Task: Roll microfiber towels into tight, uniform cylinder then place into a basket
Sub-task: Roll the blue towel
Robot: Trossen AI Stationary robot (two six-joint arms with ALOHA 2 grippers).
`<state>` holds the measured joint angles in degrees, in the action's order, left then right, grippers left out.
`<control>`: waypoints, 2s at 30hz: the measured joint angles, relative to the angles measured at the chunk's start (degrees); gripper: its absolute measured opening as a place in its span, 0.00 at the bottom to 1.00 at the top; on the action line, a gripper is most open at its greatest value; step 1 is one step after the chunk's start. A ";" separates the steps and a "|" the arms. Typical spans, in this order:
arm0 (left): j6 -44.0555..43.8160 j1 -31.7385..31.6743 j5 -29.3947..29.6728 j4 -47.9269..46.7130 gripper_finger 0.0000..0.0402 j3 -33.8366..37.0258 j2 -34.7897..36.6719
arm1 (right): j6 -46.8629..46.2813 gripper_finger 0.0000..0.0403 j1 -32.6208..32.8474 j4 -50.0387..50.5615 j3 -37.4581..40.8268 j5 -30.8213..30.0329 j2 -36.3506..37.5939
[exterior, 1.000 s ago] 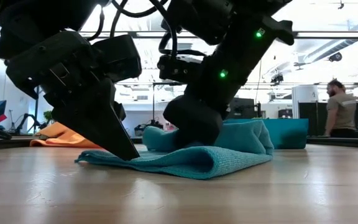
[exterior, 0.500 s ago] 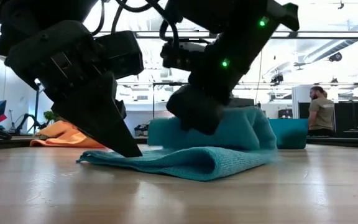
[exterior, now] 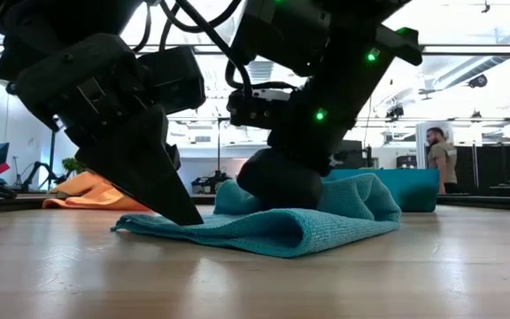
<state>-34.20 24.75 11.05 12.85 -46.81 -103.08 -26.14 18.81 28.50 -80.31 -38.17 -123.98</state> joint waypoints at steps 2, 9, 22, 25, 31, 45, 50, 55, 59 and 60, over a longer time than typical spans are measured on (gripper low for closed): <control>0.00 0.00 0.00 -0.01 0.28 -0.01 0.02 | -0.17 0.25 0.00 0.33 0.01 0.63 0.49; 0.00 0.04 0.02 0.13 0.28 -0.24 0.02 | -0.45 0.43 0.37 -1.43 0.07 1.26 2.84; 0.02 0.04 -0.50 0.05 0.28 -0.28 0.02 | -7.03 0.55 -1.92 -7.08 1.11 -0.86 2.17; 0.02 0.00 -0.52 -0.06 0.28 -0.26 0.02 | -7.07 0.51 -3.06 -7.10 1.05 -0.90 1.09; 0.02 0.07 -0.53 -0.14 0.28 -0.20 0.02 | -6.65 0.28 -3.45 -2.94 0.96 -0.93 1.17; 0.04 0.09 -0.82 0.10 0.28 -0.20 0.02 | 1.99 0.03 -2.43 3.49 0.94 -4.84 1.73; 0.06 0.09 -1.21 0.14 0.28 -0.20 0.02 | 1.05 0.06 -2.43 -0.95 0.84 0.80 0.44; 0.08 0.09 -1.51 0.11 0.28 -0.20 0.02 | -0.89 0.18 -2.47 -0.83 -0.28 2.83 0.43; 0.11 0.11 -1.51 0.21 0.28 -0.20 0.06 | -2.02 0.28 -2.47 -0.25 -1.80 7.15 0.41; 0.11 0.11 -1.51 0.21 0.28 -0.20 0.06 | -2.62 0.30 -2.47 -0.22 -2.08 7.94 0.41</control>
<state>-34.09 24.86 9.54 13.06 -47.00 -103.02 -28.76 16.34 28.28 -82.40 -30.23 -123.57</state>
